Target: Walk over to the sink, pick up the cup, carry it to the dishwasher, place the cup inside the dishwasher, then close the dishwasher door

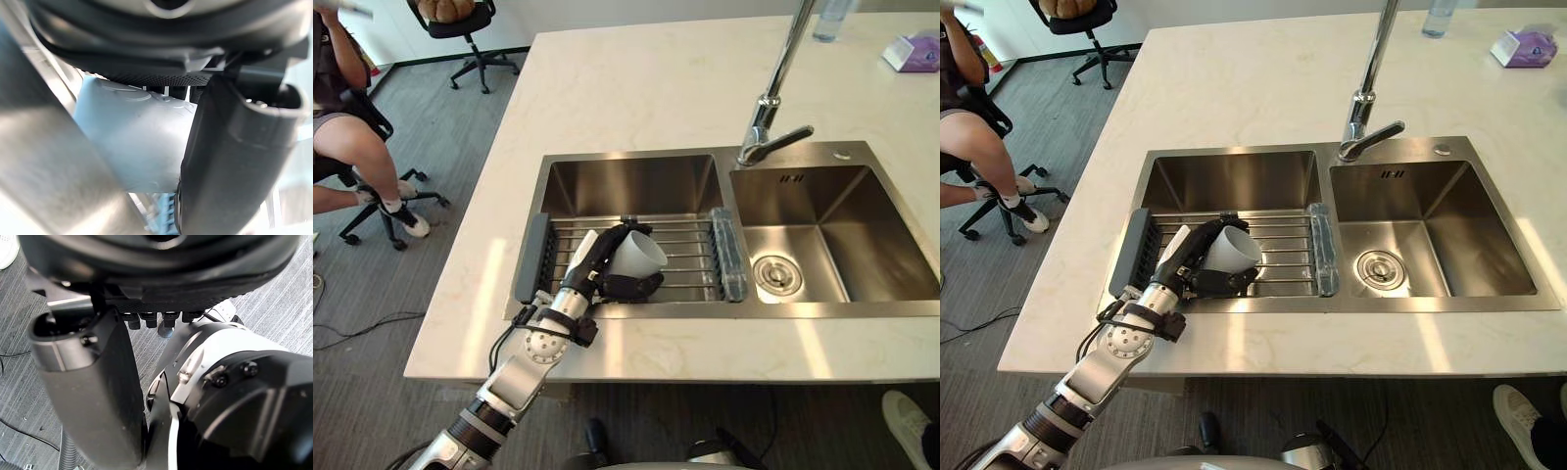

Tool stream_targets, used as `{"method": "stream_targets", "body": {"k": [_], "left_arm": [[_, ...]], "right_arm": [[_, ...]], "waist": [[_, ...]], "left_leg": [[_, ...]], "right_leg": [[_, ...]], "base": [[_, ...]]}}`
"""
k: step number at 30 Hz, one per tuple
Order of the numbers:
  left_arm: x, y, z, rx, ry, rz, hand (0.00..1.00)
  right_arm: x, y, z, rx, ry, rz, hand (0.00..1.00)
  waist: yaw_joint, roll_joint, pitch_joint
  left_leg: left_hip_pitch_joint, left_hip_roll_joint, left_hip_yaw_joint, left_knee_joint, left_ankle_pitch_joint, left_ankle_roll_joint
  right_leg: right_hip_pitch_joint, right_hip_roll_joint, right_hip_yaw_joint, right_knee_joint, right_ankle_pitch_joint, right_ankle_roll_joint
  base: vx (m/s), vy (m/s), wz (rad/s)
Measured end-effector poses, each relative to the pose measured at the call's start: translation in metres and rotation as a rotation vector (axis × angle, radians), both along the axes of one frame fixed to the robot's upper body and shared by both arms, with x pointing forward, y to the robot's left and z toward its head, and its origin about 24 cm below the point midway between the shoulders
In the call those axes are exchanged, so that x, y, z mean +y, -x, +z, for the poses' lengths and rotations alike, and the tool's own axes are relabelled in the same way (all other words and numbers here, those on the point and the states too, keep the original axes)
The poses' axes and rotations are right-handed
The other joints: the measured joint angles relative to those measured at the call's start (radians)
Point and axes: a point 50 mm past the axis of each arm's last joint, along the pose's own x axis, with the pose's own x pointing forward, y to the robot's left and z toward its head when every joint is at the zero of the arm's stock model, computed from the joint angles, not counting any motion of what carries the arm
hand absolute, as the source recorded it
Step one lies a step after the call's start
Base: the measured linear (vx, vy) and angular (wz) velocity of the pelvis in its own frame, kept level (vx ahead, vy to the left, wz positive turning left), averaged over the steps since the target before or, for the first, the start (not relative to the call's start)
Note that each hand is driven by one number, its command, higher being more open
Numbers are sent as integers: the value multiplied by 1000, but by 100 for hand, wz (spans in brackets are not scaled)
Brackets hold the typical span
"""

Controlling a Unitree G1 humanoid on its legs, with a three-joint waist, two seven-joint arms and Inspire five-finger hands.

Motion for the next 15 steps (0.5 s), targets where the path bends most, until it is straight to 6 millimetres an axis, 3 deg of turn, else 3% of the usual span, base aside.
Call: {"method": "stream_targets", "body": {"k": [2,6,9,11,15], "left_arm": [[3,4,9,16,170,-5,0],[10,13,51,-117,636,-48,0],[24,19,72,-252,774,-43,0],[43,26,83,-370,845,17,0],[71,34,80,-449,905,155,0]], "right_arm": [[0,3,0,-10,-3,-51,100],[-2,4,1,-37,8,-164,100],[-5,1,2,-59,22,-191,100],[-10,0,4,-75,38,-218,100],[-10,3,4,-75,41,-252,100]], "waist": [[19,-1,0],[73,-3,1],[93,-3,1],[114,-4,0],[119,-19,-8]], "left_leg": [[-12,-2,-16,0,6,2],[-26,-3,-29,1,15,10],[-24,-6,-34,1,17,14],[-22,-19,-37,-4,2,26],[-25,-52,-84,-4,1,27]], "right_leg": [[-9,-1,-16,13,0,0],[-39,-10,-32,71,0,-1],[-67,-26,-48,142,-10,-16],[-113,-65,-76,263,-31,-39],[-193,-142,-91,476,-36,-46]], "base": [[-34,-24,20],[-43,-5,12],[-68,34,6],[-81,69,6],[-18,76,32]]}}
